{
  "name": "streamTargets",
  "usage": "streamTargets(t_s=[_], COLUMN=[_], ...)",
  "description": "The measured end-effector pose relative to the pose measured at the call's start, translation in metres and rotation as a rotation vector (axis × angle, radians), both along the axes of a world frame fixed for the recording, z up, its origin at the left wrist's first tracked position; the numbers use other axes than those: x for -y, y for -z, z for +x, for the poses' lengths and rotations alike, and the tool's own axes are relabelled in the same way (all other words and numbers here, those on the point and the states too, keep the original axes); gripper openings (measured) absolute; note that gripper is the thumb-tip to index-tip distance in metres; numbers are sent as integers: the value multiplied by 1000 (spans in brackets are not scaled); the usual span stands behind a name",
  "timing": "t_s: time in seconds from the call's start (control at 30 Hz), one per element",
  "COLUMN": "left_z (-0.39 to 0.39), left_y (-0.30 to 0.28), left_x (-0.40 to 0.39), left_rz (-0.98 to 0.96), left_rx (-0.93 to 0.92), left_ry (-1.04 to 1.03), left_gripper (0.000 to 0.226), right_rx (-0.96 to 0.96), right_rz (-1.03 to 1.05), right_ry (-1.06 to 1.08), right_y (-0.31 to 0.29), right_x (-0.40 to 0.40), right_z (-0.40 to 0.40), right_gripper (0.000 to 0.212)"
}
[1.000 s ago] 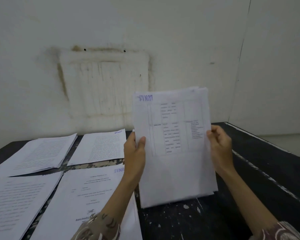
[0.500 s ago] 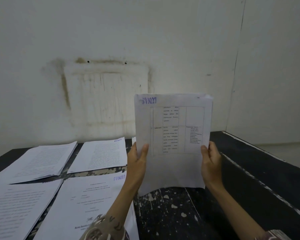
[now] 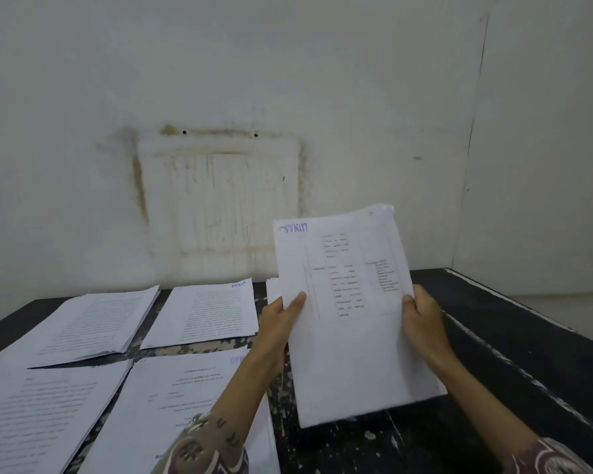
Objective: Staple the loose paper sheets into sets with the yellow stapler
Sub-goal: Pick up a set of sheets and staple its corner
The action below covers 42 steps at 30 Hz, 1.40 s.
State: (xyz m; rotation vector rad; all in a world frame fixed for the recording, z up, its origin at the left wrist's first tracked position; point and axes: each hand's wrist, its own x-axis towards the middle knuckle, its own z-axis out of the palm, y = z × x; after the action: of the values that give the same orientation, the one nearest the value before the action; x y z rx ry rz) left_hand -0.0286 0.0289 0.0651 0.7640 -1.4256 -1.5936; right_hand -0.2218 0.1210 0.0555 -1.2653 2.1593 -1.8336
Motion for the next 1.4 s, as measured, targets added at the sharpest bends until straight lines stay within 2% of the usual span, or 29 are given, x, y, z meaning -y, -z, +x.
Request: streamTargets(t_s=[0.13,0.27,0.37,0.43,0.57,0.73,0.83,0.93,1.07,1.27,1.4], left_z=[0,-2,-3,-3,-5,-5,-7,-6,-5,-8,-7], left_y=[3,15,27,33,39,46,50,52,52,52,53], left_x=[7,8,5,3,-1,-5,-7,-9,-8,-5,-1], left_rz=[178,176,184,189,171,137,117,130,121,125,140], left_rx=[-126,-114,-111,-108,-105,-72,-53,-36,-15,3,-2], left_ry=[5,-95,-136,-145,-121,-101,-77,-65,-71,-106,-158], left_gripper=[33,35,44,45,45,43,30,11,14,26,14], right_rx=[24,70,-84,-217,-428,-586,-660,-665,-673,-601,-545], right_rz=[162,374,542,608,500,430,445,477,497,362,350], right_ry=[-103,-262,-228,-167,-107,-312,-395,-416,-407,-414,-475], right_y=[7,11,8,2,-18,-40,-40,-31,-18,-7,-1], right_x=[-7,-13,-10,-2,19,52,72,89,100,101,102], right_z=[-3,-7,-15,-16,-2,41,61,70,71,68,67], right_gripper=[23,19,14,20,31,39,40,39,35,33,29])
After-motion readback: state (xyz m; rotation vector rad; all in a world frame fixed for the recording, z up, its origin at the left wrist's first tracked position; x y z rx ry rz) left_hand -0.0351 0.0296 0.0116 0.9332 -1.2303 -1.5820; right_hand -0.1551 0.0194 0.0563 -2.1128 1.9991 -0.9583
